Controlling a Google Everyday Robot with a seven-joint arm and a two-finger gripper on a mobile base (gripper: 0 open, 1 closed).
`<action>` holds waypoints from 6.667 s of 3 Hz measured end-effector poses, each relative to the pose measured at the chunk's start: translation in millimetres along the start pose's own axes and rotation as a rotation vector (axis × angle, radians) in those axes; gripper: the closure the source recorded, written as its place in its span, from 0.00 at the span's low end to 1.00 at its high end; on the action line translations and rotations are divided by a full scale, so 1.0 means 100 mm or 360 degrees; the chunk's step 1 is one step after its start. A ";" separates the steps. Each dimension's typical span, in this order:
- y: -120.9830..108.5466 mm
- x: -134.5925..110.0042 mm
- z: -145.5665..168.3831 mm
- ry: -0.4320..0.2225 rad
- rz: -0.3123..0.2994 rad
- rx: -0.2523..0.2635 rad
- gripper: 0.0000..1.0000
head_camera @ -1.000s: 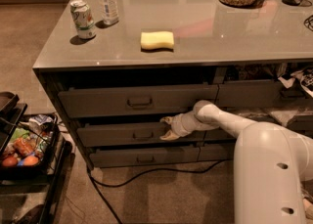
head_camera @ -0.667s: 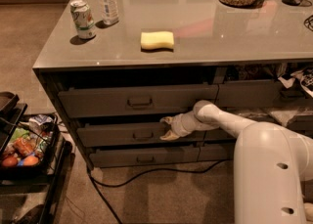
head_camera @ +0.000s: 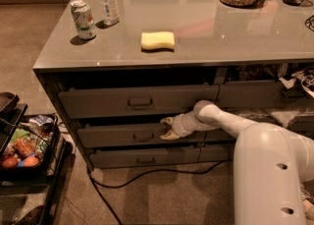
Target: Open middle drawer
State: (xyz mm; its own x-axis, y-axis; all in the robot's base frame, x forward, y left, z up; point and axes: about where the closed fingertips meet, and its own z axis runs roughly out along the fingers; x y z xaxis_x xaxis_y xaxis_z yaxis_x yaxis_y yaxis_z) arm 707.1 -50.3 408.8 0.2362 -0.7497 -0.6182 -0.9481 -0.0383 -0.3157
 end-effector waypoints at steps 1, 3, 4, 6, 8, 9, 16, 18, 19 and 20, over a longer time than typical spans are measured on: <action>0.04 0.00 0.03 -0.0014 0.0022 0.0004 0.56; 0.10 -0.05 0.02 -0.0042 0.0058 0.0005 0.55; 0.10 -0.05 0.02 -0.0042 0.0058 0.0005 0.55; 0.20 -0.08 0.05 -0.0073 0.0109 0.0020 0.54; 0.24 -0.12 0.04 -0.0086 0.0109 0.0108 0.37; 0.24 -0.12 0.05 -0.0086 0.0109 0.0108 0.34; 0.44 -0.17 -0.06 0.0123 0.0210 -0.0055 0.24; 0.62 -0.15 0.01 0.0150 0.0226 -0.0090 0.47; 0.60 -0.18 -0.01 0.0150 0.0226 -0.0090 0.52; 0.71 -0.16 0.02 0.0142 0.0237 -0.0089 0.51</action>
Offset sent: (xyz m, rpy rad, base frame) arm -0.0316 0.0080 -0.0227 0.1337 0.0798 -0.0728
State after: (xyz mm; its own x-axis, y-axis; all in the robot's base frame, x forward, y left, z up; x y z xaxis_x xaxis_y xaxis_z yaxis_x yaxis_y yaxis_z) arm 636.0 -39.7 394.8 0.0747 -0.8053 -0.5881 -0.9821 0.0427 -0.1832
